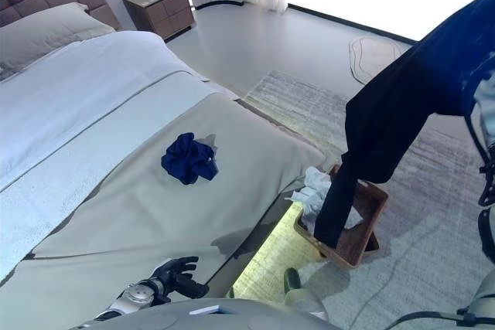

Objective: Pick up the clothes from the bed and place them into the basket

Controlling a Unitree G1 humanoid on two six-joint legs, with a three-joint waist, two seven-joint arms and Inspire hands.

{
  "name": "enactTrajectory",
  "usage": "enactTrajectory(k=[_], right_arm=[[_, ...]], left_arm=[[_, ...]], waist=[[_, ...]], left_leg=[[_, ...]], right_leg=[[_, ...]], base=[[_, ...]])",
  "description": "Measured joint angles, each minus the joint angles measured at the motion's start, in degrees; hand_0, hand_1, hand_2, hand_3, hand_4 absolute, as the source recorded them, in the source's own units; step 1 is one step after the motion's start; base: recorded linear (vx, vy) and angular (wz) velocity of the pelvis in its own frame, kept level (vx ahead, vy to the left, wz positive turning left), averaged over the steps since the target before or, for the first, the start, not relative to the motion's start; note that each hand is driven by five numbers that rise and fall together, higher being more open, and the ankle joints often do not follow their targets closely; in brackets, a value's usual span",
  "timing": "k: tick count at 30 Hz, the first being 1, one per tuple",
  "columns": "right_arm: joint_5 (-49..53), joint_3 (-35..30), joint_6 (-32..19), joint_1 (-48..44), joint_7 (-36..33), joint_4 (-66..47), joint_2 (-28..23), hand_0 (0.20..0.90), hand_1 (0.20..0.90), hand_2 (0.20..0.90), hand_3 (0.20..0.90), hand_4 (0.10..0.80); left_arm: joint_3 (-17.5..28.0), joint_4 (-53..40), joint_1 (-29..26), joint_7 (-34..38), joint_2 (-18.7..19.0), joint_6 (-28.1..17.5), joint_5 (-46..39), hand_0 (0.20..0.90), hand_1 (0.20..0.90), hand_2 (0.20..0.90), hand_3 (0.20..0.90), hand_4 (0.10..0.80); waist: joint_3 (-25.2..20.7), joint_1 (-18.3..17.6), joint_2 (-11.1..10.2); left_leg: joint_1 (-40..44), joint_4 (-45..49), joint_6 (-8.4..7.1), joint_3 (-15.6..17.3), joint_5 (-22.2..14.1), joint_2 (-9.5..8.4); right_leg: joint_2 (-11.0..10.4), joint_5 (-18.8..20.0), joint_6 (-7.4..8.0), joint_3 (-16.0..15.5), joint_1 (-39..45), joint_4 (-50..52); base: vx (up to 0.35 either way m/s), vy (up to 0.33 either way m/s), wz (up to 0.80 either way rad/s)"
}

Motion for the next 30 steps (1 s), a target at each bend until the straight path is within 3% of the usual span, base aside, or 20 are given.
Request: enactTrajectory(k=[5,13,20,25,30], right_arm=[[-3.18,-1.35,0.15,2.55,0.45,-3.02,1.35,0.3,0.3,0.3,0.2,0.1],[-5.69,-1.55,0.14,2.78,-0.67,-3.01,6.39,0.3,0.3,0.3,0.2,0.1],[-7.83,-1.58,0.05,0.27,-3.1,-2.5,10.03,0.3,0.3,0.3,0.2,0.1],[-8.71,-1.06,1.56,-3.04,-4.96,2.32,14.7,0.3,0.3,0.3,0.2,0.1],[-8.83,-1.03,4.75,-4.81,-5.88,6.35,17.98,0.3,0.3,0.3,0.2,0.1]], left_arm=[[-0.15,-1.28,-2.53,0.21,-0.27,-1.91,0.0,0.9,0.9,0.9,0.9,0.8],[-2.34,-4.72,-9.7,1.54,-0.2,-4.05,-1.7,0.9,0.9,0.9,0.9,0.8],[-2.97,-6.9,-15.43,2.66,0.42,-5.85,-3.61,0.9,0.9,0.9,0.9,0.8],[-3.92,-9.15,-17.3,2.93,1.53,-6.6,-5.68,0.9,0.9,0.9,0.9,0.8],[-6.29,-12.74,-17.26,2.8,3.23,-7.03,-5.75,0.9,0.9,0.9,0.9,0.8]], waist=[[5.47,-1.08,2.97],[14.26,-1.43,3.91],[21.14,-0.95,5.9],[22.48,0.5,6.24],[22.48,2.77,6.25]], left_leg=[[-3.02,0.76,0.21,0.69,0.31,-0.26],[-5.25,0.91,0.32,0.84,1.0,-0.5],[-13.01,6.48,-0.05,-0.51,1.25,-1.54],[-21.02,11.31,-0.02,-0.74,1.17,-3.48],[-27.41,16.65,1.64,-1.2,-1.69,-5.17]], right_leg=[[-0.02,0.94,0.17,1.2,-3.14,0.3],[0.04,1.62,-0.26,1.23,-5.46,0.32],[-1.1,0.77,0.23,1.22,-13.94,7.49],[-2.84,-4.4,-0.25,1.19,-26.65,21.98],[-4.62,-9.36,-0.84,1.57,-35.48,32.29]], base=[[-0.165,-0.002,-0.11],[-0.065,-0.022,-0.03],[-0.085,-0.057,-0.01],[-0.04,-0.084,0.09],[0.022,-0.045,0.16]])
